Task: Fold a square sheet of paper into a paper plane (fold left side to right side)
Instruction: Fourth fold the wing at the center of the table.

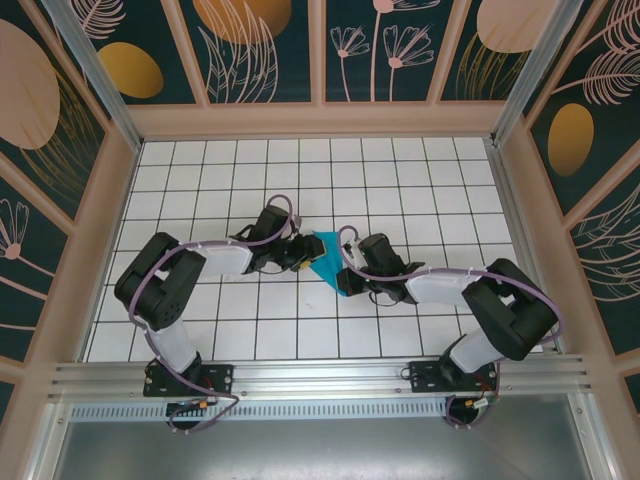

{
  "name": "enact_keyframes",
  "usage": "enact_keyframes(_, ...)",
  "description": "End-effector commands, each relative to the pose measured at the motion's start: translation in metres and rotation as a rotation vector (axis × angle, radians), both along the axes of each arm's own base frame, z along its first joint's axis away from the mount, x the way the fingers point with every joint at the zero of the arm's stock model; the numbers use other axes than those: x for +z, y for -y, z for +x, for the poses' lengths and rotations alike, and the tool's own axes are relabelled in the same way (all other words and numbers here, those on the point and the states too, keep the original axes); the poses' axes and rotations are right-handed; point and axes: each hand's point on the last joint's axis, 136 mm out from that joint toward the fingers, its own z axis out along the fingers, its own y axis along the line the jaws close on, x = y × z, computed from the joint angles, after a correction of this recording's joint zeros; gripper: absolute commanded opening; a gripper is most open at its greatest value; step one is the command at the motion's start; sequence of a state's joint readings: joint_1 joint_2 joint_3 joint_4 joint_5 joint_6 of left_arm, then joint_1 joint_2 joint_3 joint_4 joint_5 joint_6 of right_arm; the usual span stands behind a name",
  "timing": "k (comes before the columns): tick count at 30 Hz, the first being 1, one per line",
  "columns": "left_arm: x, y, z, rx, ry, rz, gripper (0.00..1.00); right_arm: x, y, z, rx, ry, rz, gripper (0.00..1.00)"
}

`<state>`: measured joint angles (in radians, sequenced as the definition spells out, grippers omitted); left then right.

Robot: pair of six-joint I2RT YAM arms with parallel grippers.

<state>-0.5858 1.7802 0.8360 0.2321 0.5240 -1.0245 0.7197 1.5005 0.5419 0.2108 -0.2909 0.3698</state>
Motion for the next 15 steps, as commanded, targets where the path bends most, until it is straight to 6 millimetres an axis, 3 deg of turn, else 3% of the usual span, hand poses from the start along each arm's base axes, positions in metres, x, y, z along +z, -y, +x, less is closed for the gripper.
enact_keyframes(1,0.008,0.011,0.008,-0.012,0.018,-0.036,0.48,-0.001,-0.003,-0.002,0.003,-0.011,0.038,0.11)
enact_keyframes(15,-0.02,0.012,0.009,-0.02,-0.042,0.022,0.45,-0.01,-0.003,-0.003,0.01,-0.033,0.028,0.11)
